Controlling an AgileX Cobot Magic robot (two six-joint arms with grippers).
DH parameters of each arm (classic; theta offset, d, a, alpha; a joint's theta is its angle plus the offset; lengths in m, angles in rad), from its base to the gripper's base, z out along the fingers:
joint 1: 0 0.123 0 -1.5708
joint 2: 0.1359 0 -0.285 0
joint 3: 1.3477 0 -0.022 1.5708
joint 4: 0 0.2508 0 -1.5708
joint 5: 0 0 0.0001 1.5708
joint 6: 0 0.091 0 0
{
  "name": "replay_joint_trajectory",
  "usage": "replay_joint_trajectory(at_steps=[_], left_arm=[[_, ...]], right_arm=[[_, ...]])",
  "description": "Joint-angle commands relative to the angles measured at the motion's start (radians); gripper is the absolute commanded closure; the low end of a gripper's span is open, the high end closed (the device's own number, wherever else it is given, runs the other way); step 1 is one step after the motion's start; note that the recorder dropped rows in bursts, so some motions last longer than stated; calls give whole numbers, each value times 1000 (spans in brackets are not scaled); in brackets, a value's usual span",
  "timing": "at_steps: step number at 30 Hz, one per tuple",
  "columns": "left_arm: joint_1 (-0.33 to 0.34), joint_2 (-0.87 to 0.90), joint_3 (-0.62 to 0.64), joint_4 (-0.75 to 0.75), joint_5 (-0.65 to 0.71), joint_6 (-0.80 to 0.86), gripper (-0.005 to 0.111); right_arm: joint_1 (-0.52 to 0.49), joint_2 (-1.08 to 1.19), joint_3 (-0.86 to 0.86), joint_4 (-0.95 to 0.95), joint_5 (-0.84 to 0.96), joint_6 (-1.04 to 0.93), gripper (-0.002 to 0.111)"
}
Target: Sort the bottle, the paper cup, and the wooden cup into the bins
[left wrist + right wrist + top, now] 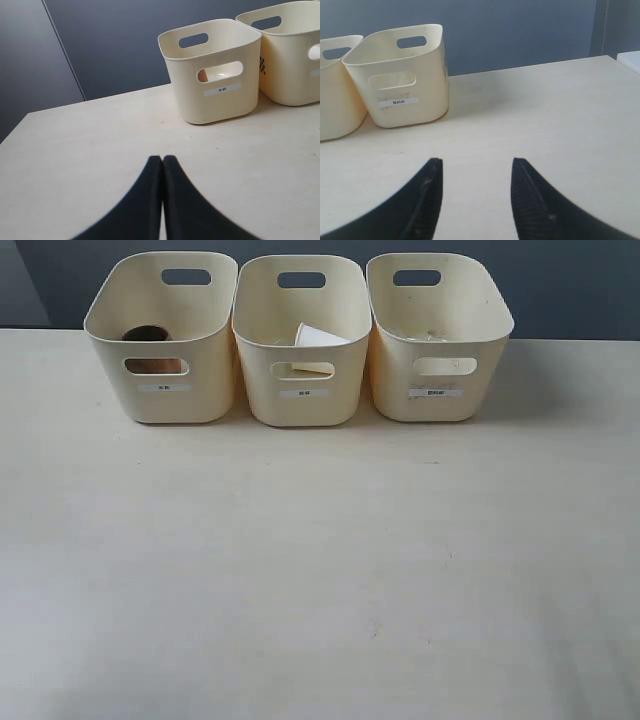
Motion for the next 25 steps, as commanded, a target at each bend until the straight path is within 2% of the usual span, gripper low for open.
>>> replay_joint_trajectory(at_steps=[1,25], left_arm=[[-3,-5,1,0,-7,-2,107],[-3,-5,1,0,-5,-2,107]], right_arm=[[-4,-6,2,12,-5,0,65],[-4,-6,2,28,-5,0,65]])
